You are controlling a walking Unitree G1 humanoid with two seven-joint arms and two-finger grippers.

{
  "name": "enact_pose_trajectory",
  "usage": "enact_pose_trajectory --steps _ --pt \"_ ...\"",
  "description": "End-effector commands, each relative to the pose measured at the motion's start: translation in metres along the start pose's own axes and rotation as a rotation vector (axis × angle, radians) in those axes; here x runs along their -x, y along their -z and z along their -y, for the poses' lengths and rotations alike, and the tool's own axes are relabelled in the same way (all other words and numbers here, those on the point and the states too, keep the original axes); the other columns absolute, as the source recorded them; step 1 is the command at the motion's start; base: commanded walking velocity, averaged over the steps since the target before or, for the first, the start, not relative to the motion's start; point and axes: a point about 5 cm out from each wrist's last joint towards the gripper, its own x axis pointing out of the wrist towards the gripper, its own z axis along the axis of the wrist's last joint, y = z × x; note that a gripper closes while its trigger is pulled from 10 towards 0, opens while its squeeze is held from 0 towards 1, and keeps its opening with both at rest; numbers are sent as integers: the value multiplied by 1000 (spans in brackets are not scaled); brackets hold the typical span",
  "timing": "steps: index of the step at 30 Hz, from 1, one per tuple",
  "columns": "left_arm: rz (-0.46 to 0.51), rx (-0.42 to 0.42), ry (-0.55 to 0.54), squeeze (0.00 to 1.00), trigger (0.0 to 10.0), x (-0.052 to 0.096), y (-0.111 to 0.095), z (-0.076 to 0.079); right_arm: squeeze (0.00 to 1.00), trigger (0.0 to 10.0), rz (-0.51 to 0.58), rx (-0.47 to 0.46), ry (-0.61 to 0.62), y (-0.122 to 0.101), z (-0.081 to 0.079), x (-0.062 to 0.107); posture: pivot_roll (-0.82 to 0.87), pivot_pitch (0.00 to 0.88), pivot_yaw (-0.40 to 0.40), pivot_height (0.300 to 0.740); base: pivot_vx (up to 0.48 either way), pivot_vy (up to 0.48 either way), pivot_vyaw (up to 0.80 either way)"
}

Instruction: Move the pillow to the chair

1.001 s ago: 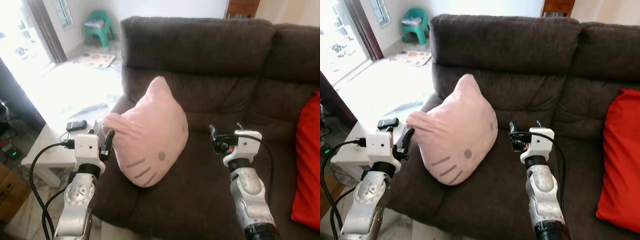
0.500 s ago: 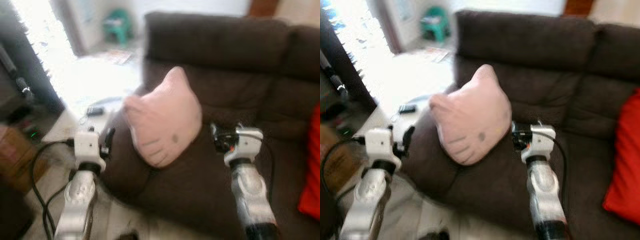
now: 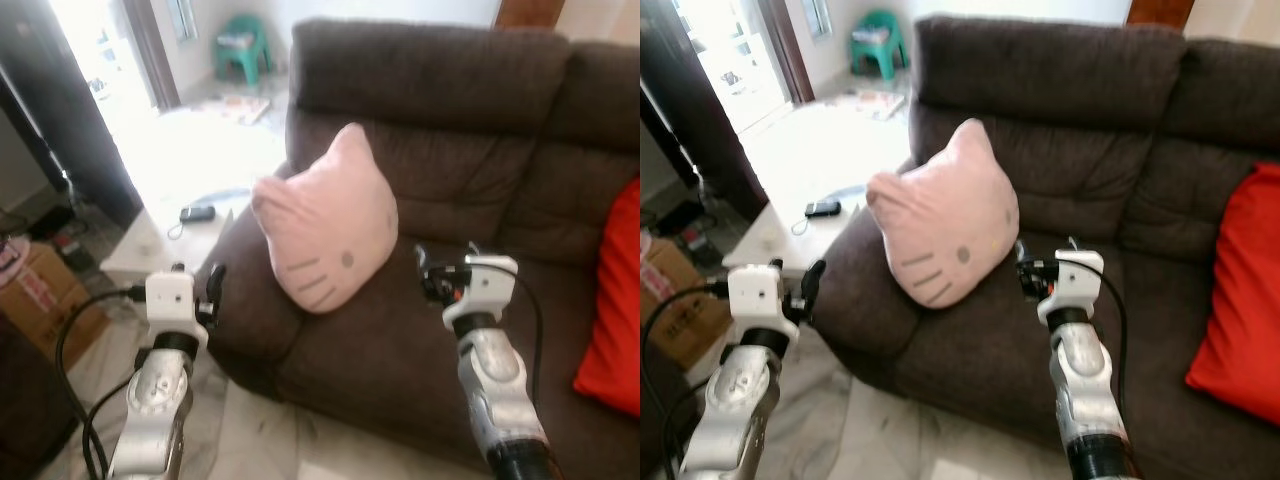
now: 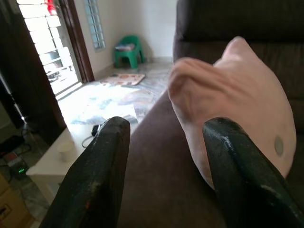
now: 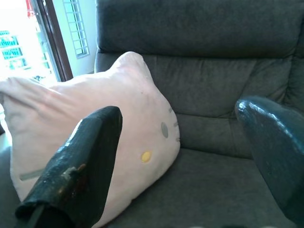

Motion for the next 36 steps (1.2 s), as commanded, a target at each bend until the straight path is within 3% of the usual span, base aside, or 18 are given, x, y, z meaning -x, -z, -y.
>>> enact_pose_trajectory --steps 1,6,11,12,16,19,22,25,30,33,36 --pt "-32 -17 -8 0 10000 -1 6 -1 0 10000 -20 -6 5 5 1 1 77 23 3 740 0 0 0" --pt "-132 -41 -17 0 10000 3 28 -6 0 10000 -71 2 20 17 7 3 74 29 -1 740 0 0 0" --pt "-316 -66 -51 0 10000 22 72 -24 0 10000 -236 8 76 48 29 16 73 36 -1 740 0 0 0" --pt "-316 -66 -51 0 10000 22 72 -24 0 10000 -236 8 76 48 29 16 73 36 -1 740 0 0 0" --pt "-469 -80 -61 0 10000 43 104 -33 0 10000 -392 44 94 75 41 35 73 38 0 740 0 0 0" --pt "-559 -42 -78 0 10000 59 123 -36 0 10000 -539 60 109 98 48 56 69 40 0 740 0 0 0" --pt "-603 -48 -76 0 10000 67 134 -36 0 10000 -610 45 132 108 52 69 79 40 0 740 0 0 0" --pt "-701 -38 -68 0 10000 84 152 -34 0 10000 -778 56 152 132 57 103 82 36 3 740 0 0 0" --pt "-755 -33 -54 0 10000 92 161 -33 0 10000 -857 41 156 142 56 122 77 34 5 740 0 0 0" --pt "-831 -32 -42 0 10000 105 172 -33 0 10000 -960 34 160 154 55 147 81 24 8 740 0 0 0" --pt "-880 -26 -68 0 10000 113 177 -37 0 10000 -975 15 147 157 51 153 81 24 8 740 0 0 0"
